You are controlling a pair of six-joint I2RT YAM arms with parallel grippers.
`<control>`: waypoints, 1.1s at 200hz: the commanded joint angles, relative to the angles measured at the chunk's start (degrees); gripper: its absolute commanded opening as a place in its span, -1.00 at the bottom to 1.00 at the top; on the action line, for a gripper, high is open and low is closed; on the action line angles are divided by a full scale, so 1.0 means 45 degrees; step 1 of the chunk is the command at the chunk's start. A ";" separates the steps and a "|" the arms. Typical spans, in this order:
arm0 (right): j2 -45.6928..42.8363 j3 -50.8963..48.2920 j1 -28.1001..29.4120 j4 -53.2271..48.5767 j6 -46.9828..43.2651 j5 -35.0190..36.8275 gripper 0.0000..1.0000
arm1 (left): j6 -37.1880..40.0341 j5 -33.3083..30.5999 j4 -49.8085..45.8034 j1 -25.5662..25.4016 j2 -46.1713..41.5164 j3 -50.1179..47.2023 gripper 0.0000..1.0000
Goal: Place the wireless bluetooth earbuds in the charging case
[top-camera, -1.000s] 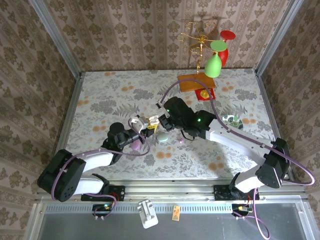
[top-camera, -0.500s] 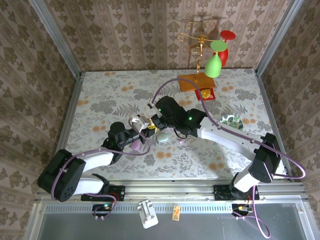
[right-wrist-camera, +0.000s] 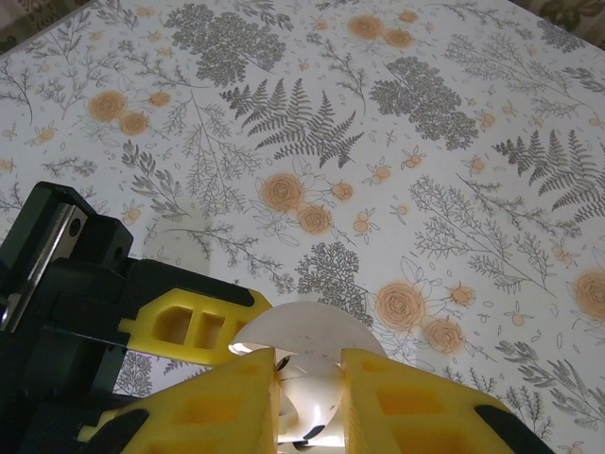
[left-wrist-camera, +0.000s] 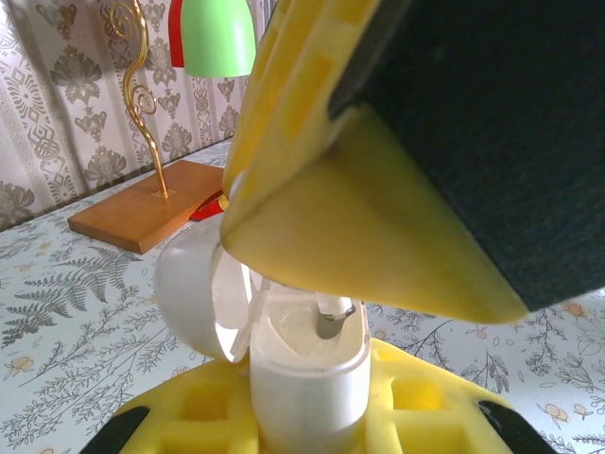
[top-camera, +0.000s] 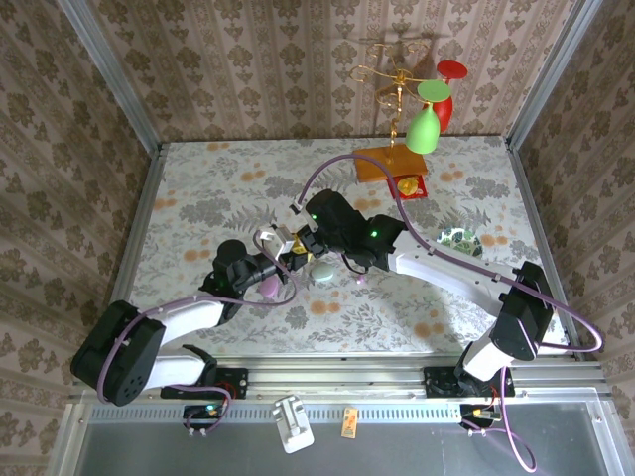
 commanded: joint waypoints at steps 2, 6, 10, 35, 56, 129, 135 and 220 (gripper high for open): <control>0.0148 -0.0084 0.0076 0.0358 -0.0277 -0.0095 -0.52 | -0.0376 0.0234 0.0163 -0.0071 -0.0291 0.0324 -0.94; 0.0142 -0.0098 0.0075 0.0375 -0.0286 -0.0116 -0.52 | -0.0392 0.0247 0.0148 -0.0071 -0.0331 0.0323 -0.94; 0.0148 -0.0144 0.0078 0.0417 -0.0320 -0.0171 -0.52 | -0.0403 0.0229 0.0147 -0.0064 -0.0332 0.0352 -0.94; 0.0119 -0.0308 0.0074 0.0629 -0.0375 -0.0451 -0.52 | -0.0517 0.0251 0.0153 -0.0054 -0.0371 0.0393 -0.94; 0.0008 -0.0497 0.0074 0.0760 -0.0460 -0.0700 -0.52 | -0.0608 0.0218 0.0087 -0.0068 -0.0485 0.0372 -0.93; -0.0246 -0.0821 0.0079 0.0837 -0.0544 -0.0905 -0.47 | -0.0760 0.0052 -0.0072 -0.0066 -0.0870 0.0314 -0.92; -0.0261 -0.0845 0.0075 0.0880 -0.0523 -0.0921 -0.47 | -0.0773 0.0040 -0.0091 -0.0071 -0.0894 0.0314 -0.92; -0.0610 -0.1051 0.0047 0.1218 -0.0075 -0.1259 -0.47 | -0.0799 0.0029 0.0016 -0.0075 -0.0948 0.0331 -0.92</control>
